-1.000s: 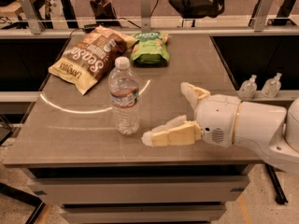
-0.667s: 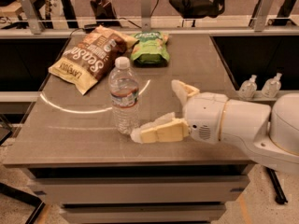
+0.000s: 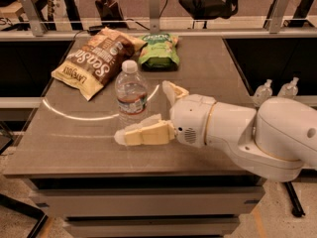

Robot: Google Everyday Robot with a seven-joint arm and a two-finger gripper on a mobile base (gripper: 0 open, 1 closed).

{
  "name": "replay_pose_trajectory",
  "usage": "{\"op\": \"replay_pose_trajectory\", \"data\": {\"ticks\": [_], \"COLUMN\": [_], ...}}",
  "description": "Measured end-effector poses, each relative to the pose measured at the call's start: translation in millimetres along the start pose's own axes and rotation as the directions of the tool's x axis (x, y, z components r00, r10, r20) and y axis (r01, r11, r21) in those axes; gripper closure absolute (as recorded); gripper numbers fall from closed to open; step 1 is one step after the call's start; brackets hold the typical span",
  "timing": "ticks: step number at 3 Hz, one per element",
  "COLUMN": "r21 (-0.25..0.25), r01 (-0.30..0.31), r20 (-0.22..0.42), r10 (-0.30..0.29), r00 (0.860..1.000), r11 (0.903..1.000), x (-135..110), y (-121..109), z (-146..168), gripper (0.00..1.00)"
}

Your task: Knock water bottle over

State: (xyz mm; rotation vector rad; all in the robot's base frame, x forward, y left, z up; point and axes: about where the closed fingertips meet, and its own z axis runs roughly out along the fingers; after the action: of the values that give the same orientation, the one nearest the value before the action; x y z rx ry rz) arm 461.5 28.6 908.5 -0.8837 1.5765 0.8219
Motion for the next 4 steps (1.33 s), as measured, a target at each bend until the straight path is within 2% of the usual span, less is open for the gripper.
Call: {"op": "replay_pose_trajectory", "data": {"ticks": [1, 2, 4], "r21": [-0.025, -0.052, -0.094], "r01": [-0.008, -0.019, -0.016], "r20": [0.025, 0.040, 0.066], "r10": [0.009, 0.021, 0.022], "r00": [1.000, 0.999, 0.998], "r11": [0.9997, 0.9985, 0.9954], "x": [-1.9, 0.8, -3.8], "y": [8.4, 15.4, 27.1], "z": [19.5, 30.6, 37.8], "gripper": [0.00, 0.18, 0.64]}}
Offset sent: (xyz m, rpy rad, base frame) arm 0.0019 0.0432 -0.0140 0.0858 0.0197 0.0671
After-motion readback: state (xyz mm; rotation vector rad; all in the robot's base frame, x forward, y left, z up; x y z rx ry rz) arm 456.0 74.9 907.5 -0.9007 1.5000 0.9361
